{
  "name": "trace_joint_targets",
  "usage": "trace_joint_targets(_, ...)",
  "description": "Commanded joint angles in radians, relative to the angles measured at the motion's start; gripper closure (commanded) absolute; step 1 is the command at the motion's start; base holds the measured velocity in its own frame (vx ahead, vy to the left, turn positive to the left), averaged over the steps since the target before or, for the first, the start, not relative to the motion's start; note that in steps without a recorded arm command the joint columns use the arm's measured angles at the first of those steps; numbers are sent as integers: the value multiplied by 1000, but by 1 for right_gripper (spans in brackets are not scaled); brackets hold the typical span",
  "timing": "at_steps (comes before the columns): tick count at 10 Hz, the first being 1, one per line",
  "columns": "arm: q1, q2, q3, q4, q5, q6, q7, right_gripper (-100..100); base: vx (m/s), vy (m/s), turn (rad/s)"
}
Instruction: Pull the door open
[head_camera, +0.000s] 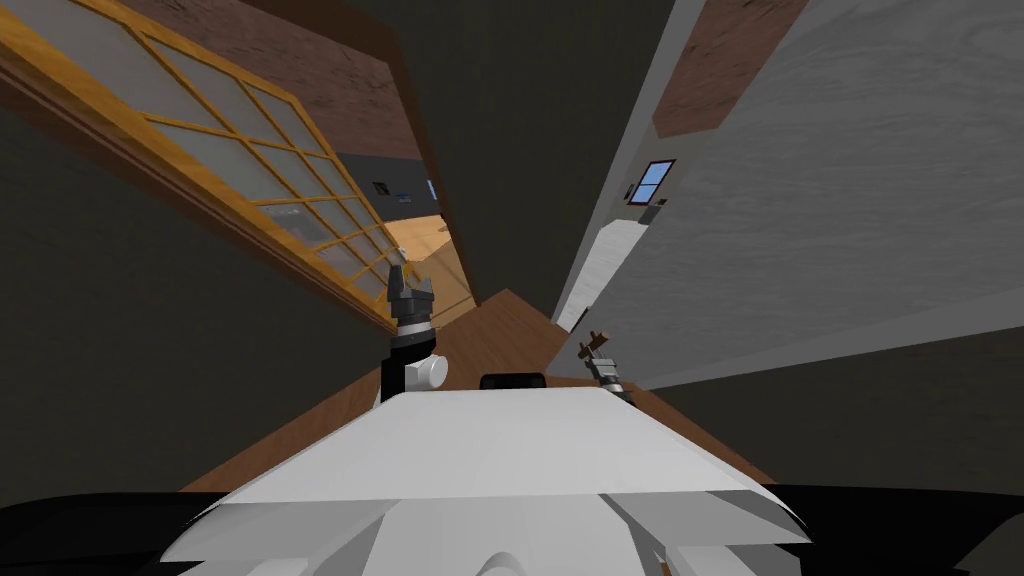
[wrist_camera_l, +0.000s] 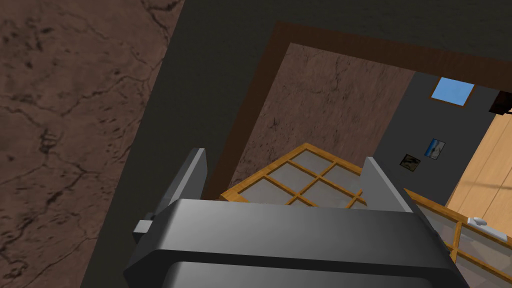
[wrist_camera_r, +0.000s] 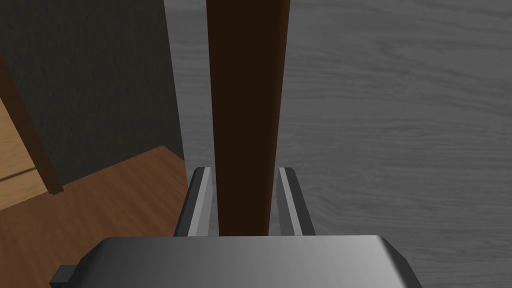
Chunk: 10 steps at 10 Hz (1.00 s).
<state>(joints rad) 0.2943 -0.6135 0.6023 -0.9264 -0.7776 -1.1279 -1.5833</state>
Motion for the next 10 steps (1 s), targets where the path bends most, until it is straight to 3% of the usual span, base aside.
trace_joint_targets(1, 3, -8, 14, 10, 4, -19, -14, 100, -247, -73, 167)
trace_joint_targets(7, 8, -40, 66, 55, 20, -89, -66, 100, -220, -39, 131)
trace_joint_targets(8, 2, -37, 60, 54, 18, -82, -61, 100, -107, -15, 24)
trace_joint_targets(10, 0, -40, 68, 69, 25, -94, -75, 100, -164, -43, 136)
